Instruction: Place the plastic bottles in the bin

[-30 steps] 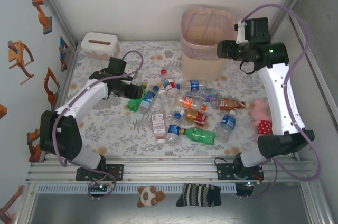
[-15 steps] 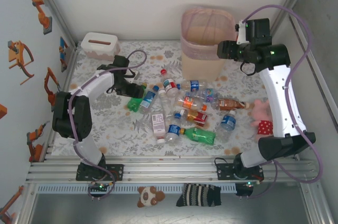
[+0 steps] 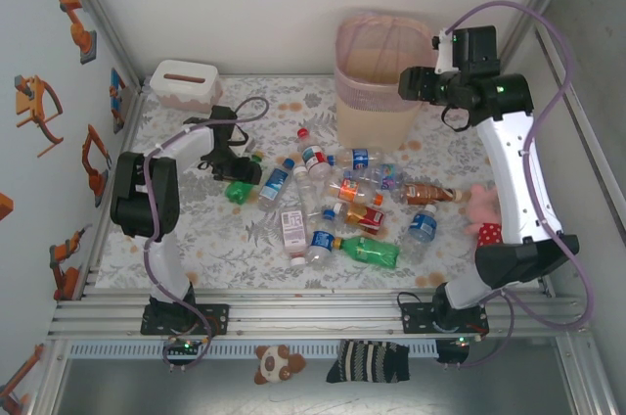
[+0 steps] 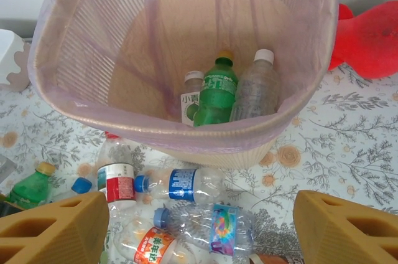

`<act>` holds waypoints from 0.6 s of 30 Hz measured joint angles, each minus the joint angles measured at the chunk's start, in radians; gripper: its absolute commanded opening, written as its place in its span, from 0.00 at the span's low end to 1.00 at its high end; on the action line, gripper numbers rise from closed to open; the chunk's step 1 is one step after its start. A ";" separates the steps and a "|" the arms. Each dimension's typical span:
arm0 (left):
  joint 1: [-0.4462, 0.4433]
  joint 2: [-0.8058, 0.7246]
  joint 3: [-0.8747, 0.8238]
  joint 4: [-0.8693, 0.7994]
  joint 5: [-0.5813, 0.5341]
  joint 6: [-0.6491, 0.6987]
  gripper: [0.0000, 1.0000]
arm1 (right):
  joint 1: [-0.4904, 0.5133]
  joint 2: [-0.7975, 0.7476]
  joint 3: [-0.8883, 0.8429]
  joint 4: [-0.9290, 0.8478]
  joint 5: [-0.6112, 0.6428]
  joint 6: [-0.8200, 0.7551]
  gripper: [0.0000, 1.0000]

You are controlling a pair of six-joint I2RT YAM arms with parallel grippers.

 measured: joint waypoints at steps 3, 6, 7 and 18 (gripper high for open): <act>0.021 0.000 0.000 -0.003 -0.002 -0.002 0.67 | 0.000 0.001 0.000 0.001 -0.006 0.002 0.76; 0.031 -0.001 0.000 -0.009 -0.005 -0.003 0.67 | 0.000 -0.003 -0.008 0.018 -0.013 0.003 0.76; 0.031 -0.001 0.000 -0.011 -0.005 -0.004 0.68 | 0.000 -0.007 -0.017 0.024 -0.015 0.005 0.76; 0.031 -0.008 -0.041 -0.047 -0.004 -0.019 0.72 | 0.000 -0.086 -0.089 0.043 -0.024 0.029 0.76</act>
